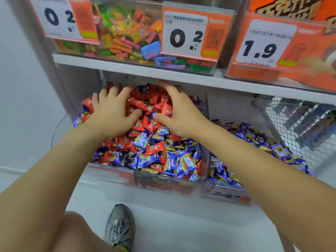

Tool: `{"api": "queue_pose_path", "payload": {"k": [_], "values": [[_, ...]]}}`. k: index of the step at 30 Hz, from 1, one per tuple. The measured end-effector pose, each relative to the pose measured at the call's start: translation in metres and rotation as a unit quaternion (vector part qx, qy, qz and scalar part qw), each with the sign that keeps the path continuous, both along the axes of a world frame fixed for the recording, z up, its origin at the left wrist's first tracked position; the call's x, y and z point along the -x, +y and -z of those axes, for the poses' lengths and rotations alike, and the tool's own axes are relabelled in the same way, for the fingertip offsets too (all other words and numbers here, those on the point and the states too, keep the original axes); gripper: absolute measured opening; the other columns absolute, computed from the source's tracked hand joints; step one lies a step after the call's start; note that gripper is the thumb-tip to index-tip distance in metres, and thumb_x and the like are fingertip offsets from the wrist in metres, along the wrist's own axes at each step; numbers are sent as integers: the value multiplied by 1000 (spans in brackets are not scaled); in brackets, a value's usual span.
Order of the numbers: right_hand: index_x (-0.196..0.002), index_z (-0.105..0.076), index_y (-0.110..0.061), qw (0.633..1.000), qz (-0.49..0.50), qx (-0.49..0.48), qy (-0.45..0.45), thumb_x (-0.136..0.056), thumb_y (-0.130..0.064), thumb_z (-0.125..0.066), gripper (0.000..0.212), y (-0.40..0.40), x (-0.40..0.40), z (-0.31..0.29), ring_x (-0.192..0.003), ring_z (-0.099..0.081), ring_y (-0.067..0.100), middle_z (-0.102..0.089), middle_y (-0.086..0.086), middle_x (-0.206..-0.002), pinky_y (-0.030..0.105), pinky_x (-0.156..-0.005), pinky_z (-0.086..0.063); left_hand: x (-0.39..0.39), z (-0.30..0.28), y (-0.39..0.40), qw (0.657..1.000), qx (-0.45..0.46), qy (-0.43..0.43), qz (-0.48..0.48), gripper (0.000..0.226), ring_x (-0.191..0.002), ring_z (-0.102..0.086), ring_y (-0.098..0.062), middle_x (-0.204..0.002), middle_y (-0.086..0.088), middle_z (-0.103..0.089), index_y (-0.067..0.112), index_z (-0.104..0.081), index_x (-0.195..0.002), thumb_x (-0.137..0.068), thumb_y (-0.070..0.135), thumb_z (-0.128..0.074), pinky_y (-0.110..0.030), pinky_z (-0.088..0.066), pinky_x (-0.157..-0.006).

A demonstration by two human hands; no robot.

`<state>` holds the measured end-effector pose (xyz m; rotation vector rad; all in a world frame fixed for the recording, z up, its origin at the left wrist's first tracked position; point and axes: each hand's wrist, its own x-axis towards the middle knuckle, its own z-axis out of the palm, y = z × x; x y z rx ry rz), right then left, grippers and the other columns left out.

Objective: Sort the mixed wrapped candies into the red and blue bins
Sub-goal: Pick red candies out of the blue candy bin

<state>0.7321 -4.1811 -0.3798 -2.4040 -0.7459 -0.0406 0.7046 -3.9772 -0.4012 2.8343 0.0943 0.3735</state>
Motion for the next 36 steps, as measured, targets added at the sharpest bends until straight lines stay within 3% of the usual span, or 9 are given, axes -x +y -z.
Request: {"api": "queue_pose_path", "payload": {"k": [7, 13, 17, 22, 24, 26, 29, 32, 36], "values": [[-142, -53, -25, 993, -16, 30, -109, -99, -31, -59, 44, -66, 16, 2, -130, -44, 14, -49, -1, -138, 21, -111, -29, 15, 0, -14, 999, -30, -27, 10, 88, -148, -8, -38, -154, -12, -33, 27, -29, -151, -79, 76, -19, -66, -1, -114], [-158, -2, -40, 958, -42, 281, -51, -102, -61, -17, 62, -47, 18, 16, -154, 5, 24, 3, -9, -168, 55, -123, -2, 8, 20, -24, 997, -59, 58, -3, 72, -150, 6, -35, -165, -2, -5, 45, -7, -154, -88, 75, -3, -69, 1, -113], [-158, 2, -41, 963, -48, 265, -27, -102, -61, -18, 63, -42, 19, 7, -154, 10, 25, 7, -9, -167, 58, -122, 3, 8, 9, -32, 997, -45, 49, -38, 82, -150, 10, -33, -164, -9, -12, 41, -13, -154, -81, 80, -9, -67, 9, -113], [-150, -37, -38, 999, 13, 37, -22, -98, -42, -59, 57, -119, 39, 5, -140, -36, 9, -38, -5, -154, 22, -114, -28, 32, -21, -85, 997, 5, -17, 76, 95, -147, -13, -36, -152, -19, -34, 26, -30, -153, -73, 77, -25, -50, -11, -118], [-126, -61, -35, 994, 111, -13, 9, -91, -33, -70, 37, -169, 41, 9, -110, -58, 0, -60, -8, -127, 6, -93, -39, 45, -26, -119, 987, 43, -46, 147, 80, -134, -36, -29, -137, -11, -51, 20, -48, -143, -78, 66, -40, -34, -25, -112], [-104, -68, -40, 984, 157, 41, 69, -84, -32, -78, 24, -215, 39, 15, -94, -64, -1, -69, -12, -111, 9, -84, -47, 55, -21, -153, 966, 60, -56, 246, 53, -110, -55, -18, -114, 3, -61, 22, -60, -126, -83, 52, -51, -29, -43, -96], [-112, -62, -45, 950, 148, 202, 188, -73, -34, -88, 48, -260, 42, 27, -100, -61, 5, -62, -15, -114, 11, -82, -45, 59, -10, -197, 926, 17, 1, 377, 32, -96, -61, -15, -104, 10, -60, 29, -62, -116, -89, 45, -59, -35, -54, -79], [-150, -21, -51, 905, 182, 294, 247, -61, -36, -94, 116, -291, 48, 42, -135, -39, 26, -29, 2, -146, 31, -109, -37, 45, -1, -218, 907, -37, 103, 407, 41, -107, -57, -16, -116, 9, -56, 31, -56, -126, -90, 50, -61, -37, -50, -89], [-148, -14, -58, 908, 178, 301, 229, -60, -52, -88, 115, -312, 52, 62, -143, -29, 33, -18, 8, -156, 39, -117, -31, 26, 1, -225, 899, -64, 179, 396, 53, -104, -55, -13, -115, 8, -58, 34, -53, -130, -84, 59, -64, -32, -48, -89]]}}
